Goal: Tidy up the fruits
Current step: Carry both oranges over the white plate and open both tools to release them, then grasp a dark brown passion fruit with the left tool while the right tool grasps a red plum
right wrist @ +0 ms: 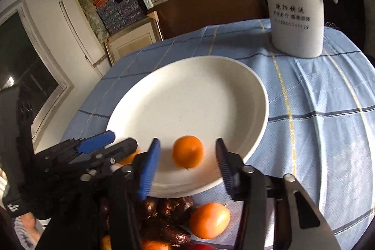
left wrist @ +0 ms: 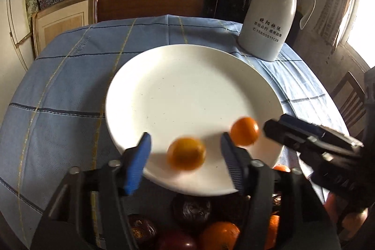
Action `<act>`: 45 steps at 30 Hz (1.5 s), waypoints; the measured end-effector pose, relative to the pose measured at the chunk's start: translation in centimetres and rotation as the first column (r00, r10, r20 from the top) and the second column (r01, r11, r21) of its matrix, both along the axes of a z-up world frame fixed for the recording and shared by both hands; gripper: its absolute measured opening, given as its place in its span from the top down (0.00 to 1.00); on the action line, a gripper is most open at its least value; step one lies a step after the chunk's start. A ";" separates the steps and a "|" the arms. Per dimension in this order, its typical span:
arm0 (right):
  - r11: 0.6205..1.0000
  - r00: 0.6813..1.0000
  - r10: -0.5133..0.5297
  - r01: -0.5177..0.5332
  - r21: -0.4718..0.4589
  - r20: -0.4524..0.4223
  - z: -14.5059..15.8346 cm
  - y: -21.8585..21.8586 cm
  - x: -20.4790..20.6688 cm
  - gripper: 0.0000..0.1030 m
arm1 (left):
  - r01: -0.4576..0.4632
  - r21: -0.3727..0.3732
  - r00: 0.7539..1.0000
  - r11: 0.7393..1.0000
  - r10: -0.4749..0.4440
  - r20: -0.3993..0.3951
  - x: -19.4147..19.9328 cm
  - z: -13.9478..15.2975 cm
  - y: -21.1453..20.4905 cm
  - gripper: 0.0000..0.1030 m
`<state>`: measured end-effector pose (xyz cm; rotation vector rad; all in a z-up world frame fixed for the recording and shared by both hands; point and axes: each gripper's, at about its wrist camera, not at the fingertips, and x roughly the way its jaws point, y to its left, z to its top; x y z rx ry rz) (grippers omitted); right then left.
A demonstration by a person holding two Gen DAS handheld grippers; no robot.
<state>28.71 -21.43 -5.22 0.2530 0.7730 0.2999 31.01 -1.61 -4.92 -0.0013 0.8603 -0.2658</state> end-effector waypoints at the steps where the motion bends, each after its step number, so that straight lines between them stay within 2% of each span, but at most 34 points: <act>1: 1.000 1.000 -0.001 0.001 0.005 0.011 0.2 -0.2 -0.3 0.50 | -0.001 0.004 1.000 1.000 0.001 0.003 -0.1 0.0 0.2 0.39; 6: 1.000 1.000 -0.006 0.006 0.008 0.027 0.3 -0.7 -0.7 0.45 | -0.028 -0.008 0.999 1.000 0.029 0.018 -1.1 0.7 2.1 0.39; 9: 0.999 1.000 -0.019 0.019 0.026 0.019 -0.2 -1.2 -1.3 0.38 | -0.077 0.004 0.997 0.997 0.077 0.032 -2.2 0.7 3.9 0.32; 11: 0.997 1.000 -0.019 0.018 0.069 0.015 -0.2 -1.8 -1.8 0.36 | -0.111 0.006 0.993 0.994 0.110 0.045 -3.5 0.7 5.3 0.30; 13: 0.995 0.999 -0.037 0.035 0.091 0.017 -0.4 -2.7 -3.0 0.28 | -0.144 -0.005 0.989 0.990 0.144 0.044 -5.5 0.3 7.2 0.30; 15: 0.994 0.998 -0.064 0.062 0.091 0.016 -0.5 -3.4 -4.2 0.21 | -0.176 -0.019 0.984 0.984 0.176 0.029 -7.2 -0.4 8.7 0.30; 17: 0.989 0.996 -0.085 0.083 0.126 0.012 -0.7 -4.4 -5.4 0.20 | -0.197 -0.040 0.980 0.980 0.197 -0.002 -9.1 -1.5 10.1 0.30; 19: 0.980 0.995 -0.100 0.099 0.170 0.001 -1.2 -5.3 -6.7 0.17 | -0.202 -0.061 0.979 0.978 0.201 -0.022 -10.7 -2.4 10.9 0.29; 20: 0.978 0.994 -0.107 0.106 0.181 -0.004 -1.4 -5.5 -7.1 0.17 | -0.197 -0.093 0.980 0.976 0.197 -0.012 -11.4 -2.3 11.2 0.22; 21: 0.976 0.994 -0.113 0.112 0.187 -0.008 -1.6 -5.7 -7.5 0.16 | -0.186 -0.109 0.982 0.976 0.186 -0.008 -11.8 -2.2 11.3 0.20; 28: 0.974 0.991 -0.131 0.134 0.181 -0.028 -2.4 -5.9 -8.4 0.15 | -0.099 -0.121 0.994 0.988 0.104 0.035 -12.7 -1.7 9.7 0.20; 32: 0.971 0.991 -0.126 0.134 0.198 -0.053 -2.9 -6.2 -8.0 0.15 | -0.103 -0.064 0.994 0.993 0.100 -0.036 -11.6 -3.3 8.8 0.20; 34: 0.971 0.991 -0.124 0.133 0.201 -0.059 -3.0 -6.2 -7.9 0.15 | -0.087 -0.025 0.995 0.996 0.086 -0.045 -11.4 -3.8 8.1 0.19; 36: 0.971 0.991 -0.126 0.134 0.196 -0.054 -3.0 -6.2 -7.9 0.15 | -0.117 0.080 0.993 0.990 0.117 0.008 -11.5 -3.7 7.4 0.12; 37: 0.971 0.990 -0.127 0.135 0.195 -0.053 -3.0 -6.2 -7.9 0.15 | -0.163 0.181 0.986 0.970 0.157 0.047 -11.5 -3.8 7.1 0.06; 38: 0.971 0.990 -0.130 0.138 0.195 -0.053 -3.1 -6.2 -7.9 0.15 | -0.191 0.215 0.982 0.958 0.183 0.056 -11.3 -3.9 7.3 0.06; 42: 0.968 0.989 -0.138 0.146 0.205 -0.052 -3.2 -6.5 -7.9 0.15 | -0.268 0.168 0.963 0.948 0.266 0.039 -11.1 -3.9 9.5 0.06; 45: 0.971 0.991 -0.128 0.133 0.199 -0.040 -3.1 -6.3 -8.1 0.15 | -0.249 0.145 0.968 0.958 0.249 0.014 -10.8 -4.1 9.5 0.07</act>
